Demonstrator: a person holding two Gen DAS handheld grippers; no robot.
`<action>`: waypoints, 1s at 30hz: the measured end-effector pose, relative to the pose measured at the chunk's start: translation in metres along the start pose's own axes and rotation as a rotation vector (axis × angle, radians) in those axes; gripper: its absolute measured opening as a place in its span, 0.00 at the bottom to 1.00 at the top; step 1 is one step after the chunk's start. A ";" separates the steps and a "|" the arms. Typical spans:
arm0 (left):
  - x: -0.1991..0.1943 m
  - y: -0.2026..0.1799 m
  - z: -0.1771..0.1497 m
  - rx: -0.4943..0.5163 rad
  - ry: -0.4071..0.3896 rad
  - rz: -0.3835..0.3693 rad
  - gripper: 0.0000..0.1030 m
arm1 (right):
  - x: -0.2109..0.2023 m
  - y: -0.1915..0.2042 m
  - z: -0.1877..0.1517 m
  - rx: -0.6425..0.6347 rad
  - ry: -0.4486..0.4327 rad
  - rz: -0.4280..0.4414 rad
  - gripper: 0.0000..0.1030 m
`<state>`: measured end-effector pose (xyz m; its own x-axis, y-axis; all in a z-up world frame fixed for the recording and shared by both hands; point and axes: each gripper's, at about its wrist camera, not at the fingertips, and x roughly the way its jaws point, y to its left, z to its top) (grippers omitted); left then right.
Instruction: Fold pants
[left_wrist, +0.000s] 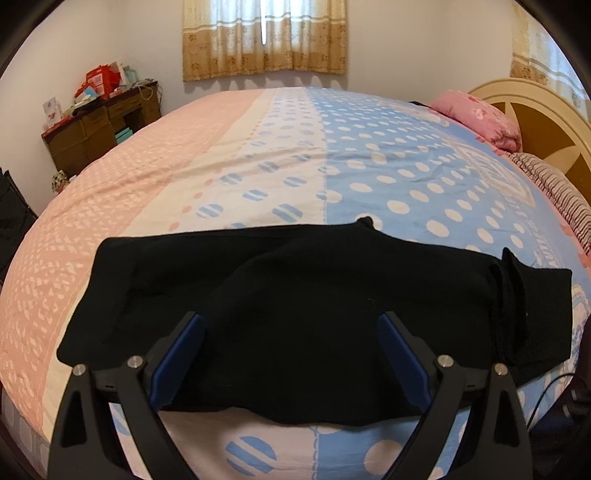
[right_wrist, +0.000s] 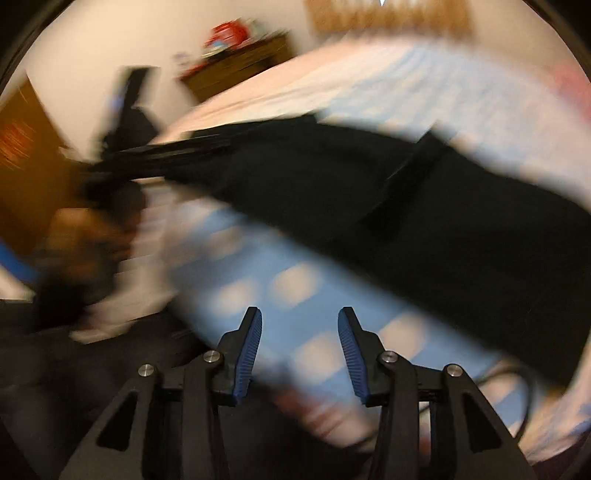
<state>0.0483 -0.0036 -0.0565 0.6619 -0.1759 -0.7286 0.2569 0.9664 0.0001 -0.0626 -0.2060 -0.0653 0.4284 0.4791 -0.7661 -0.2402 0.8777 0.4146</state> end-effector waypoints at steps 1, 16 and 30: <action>-0.001 -0.001 0.000 0.009 -0.006 0.000 0.94 | -0.015 0.003 -0.005 0.021 0.024 0.101 0.44; -0.015 -0.093 0.011 0.116 -0.057 -0.160 0.94 | -0.110 -0.111 0.009 0.256 -0.365 -0.637 0.08; 0.033 -0.147 -0.013 0.131 0.049 -0.094 1.00 | -0.074 -0.160 0.022 0.339 -0.399 -0.572 0.08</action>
<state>0.0229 -0.1493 -0.0898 0.5961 -0.2517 -0.7625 0.4074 0.9131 0.0171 -0.0366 -0.3813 -0.0640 0.7026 -0.1392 -0.6978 0.3646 0.9126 0.1850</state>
